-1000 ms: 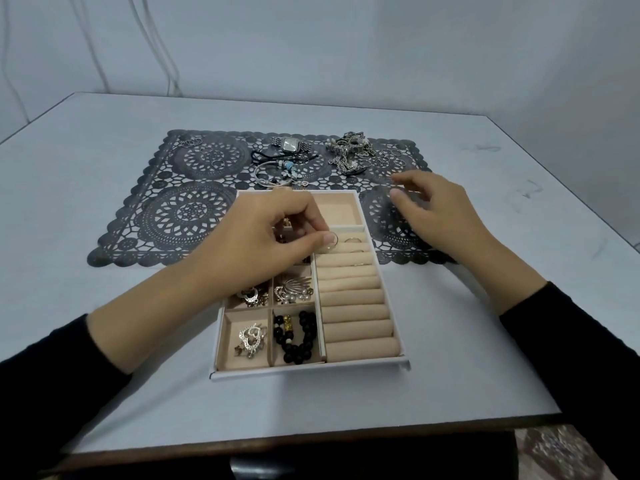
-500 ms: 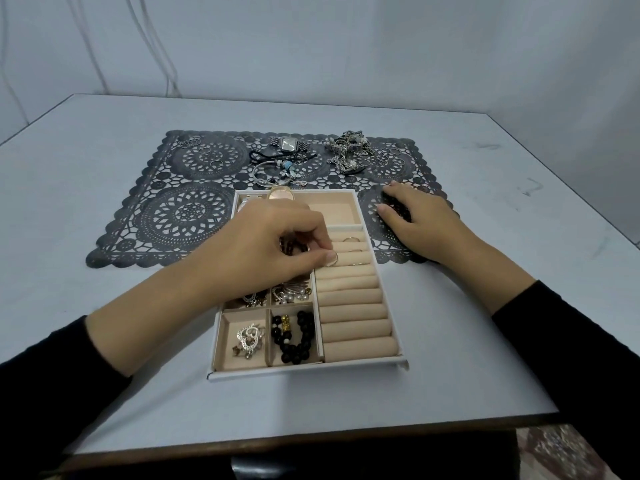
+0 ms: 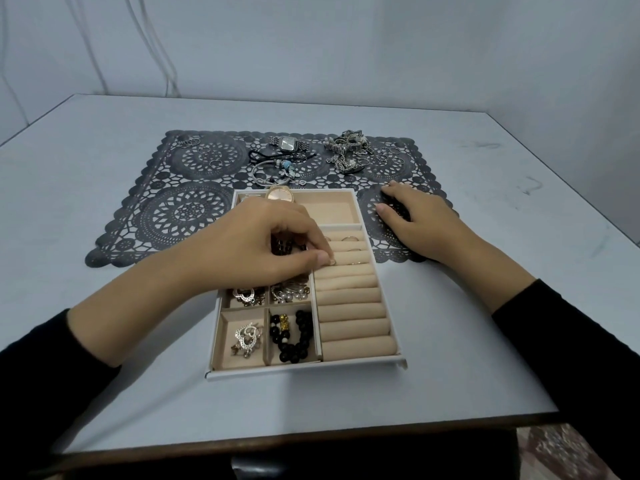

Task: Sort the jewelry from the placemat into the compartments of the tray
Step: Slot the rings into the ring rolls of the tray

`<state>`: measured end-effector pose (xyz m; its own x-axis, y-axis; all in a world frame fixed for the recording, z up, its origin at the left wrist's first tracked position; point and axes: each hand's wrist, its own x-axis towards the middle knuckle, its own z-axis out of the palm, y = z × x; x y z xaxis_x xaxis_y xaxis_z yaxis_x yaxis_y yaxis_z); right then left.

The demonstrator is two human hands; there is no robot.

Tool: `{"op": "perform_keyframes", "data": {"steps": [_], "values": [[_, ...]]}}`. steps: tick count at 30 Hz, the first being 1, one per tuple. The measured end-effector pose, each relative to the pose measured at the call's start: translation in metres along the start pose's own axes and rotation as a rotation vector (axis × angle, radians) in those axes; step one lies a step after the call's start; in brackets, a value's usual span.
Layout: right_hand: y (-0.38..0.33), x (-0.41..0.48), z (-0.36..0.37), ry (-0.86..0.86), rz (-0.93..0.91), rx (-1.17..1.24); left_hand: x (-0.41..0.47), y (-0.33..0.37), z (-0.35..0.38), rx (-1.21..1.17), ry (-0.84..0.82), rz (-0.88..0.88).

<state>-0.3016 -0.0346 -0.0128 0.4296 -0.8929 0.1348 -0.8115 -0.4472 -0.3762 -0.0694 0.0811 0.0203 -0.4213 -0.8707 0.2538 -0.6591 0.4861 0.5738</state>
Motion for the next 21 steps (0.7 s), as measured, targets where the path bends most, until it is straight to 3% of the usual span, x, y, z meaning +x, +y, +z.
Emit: {"op": "perform_keyframes", "data": {"steps": [21], "values": [[0.0008, 0.0005, -0.0007, -0.006, 0.007, 0.005, 0.0021, -0.0015, 0.0056, -0.062, 0.029, -0.062]]}}
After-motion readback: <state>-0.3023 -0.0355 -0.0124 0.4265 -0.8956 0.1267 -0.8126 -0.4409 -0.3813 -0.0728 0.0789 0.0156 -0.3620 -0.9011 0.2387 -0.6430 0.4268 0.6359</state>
